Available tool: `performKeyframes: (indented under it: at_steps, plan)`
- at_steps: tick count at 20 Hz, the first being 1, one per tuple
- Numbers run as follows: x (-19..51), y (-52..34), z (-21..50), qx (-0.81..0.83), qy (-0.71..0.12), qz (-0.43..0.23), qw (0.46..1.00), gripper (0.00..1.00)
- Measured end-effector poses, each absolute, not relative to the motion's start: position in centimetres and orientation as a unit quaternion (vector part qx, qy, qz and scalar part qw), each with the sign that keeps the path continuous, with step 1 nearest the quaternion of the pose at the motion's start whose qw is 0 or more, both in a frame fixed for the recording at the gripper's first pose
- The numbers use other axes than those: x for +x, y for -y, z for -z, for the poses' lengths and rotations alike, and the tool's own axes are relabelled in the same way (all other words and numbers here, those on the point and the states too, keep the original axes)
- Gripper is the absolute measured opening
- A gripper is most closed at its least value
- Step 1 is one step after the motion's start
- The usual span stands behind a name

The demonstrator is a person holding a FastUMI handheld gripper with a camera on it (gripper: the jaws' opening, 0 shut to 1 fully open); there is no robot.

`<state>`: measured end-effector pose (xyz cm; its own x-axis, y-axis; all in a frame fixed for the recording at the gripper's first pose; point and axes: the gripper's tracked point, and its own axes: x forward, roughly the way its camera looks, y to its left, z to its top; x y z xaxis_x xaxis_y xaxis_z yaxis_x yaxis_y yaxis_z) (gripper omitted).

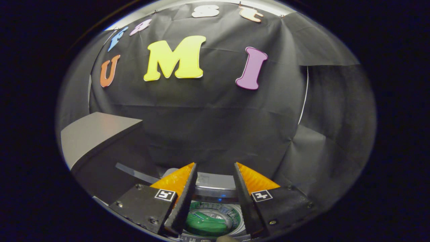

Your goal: Put the clothes into the washing machine and then close the washing machine lid.

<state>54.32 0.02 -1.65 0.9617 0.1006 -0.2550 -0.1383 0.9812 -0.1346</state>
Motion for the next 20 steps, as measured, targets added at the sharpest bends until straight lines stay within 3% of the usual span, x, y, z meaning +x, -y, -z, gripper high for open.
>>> performKeyframes:
  at_steps: [20]
  plan:
    - [48.5,2.0,1.6,-0.081,-0.126,-0.029,0.988,0.72]
